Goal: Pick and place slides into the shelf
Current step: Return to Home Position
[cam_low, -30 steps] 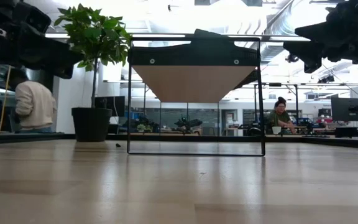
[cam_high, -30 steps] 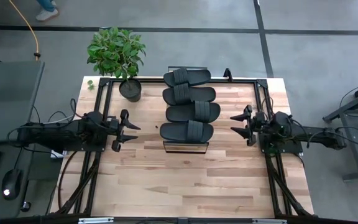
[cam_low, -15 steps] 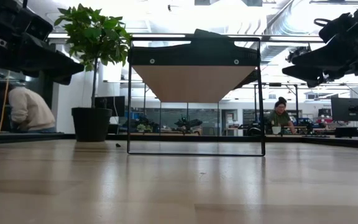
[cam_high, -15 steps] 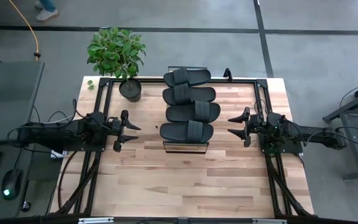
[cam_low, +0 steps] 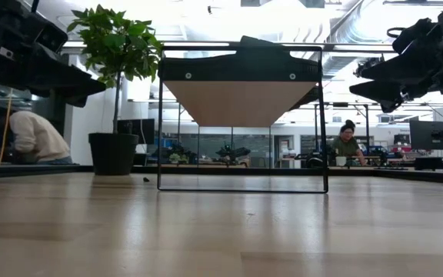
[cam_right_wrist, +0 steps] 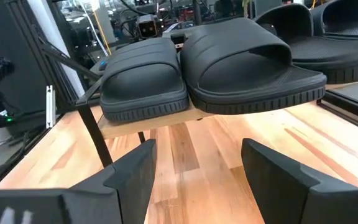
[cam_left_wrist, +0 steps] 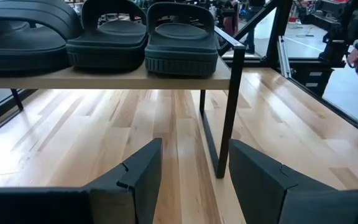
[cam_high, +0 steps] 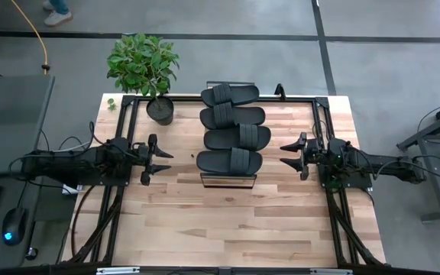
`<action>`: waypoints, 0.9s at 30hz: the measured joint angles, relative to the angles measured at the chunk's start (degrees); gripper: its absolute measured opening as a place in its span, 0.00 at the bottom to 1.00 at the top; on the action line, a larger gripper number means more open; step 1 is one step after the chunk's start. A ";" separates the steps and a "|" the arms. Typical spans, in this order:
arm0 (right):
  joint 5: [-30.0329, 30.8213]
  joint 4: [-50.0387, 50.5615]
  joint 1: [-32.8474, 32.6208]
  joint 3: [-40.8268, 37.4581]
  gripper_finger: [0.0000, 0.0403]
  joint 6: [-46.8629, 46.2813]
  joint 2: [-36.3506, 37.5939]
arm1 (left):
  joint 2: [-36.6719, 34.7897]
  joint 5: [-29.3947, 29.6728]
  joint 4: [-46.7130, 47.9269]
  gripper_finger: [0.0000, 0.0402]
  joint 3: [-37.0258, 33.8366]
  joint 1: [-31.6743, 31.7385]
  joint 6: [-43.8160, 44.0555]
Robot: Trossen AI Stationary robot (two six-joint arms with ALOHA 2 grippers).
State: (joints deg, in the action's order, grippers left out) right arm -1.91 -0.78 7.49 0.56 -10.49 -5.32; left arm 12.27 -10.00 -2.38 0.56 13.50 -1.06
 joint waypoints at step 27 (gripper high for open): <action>-0.02 0.09 0.00 0.02 0.57 0.06 -0.02 | 0.00 1.73 -0.10 0.42 0.00 -0.01 -0.13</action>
State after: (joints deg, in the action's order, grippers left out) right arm -1.93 -0.69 7.49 0.58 -10.44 -5.34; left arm 12.27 -8.27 -2.48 0.56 13.49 -1.19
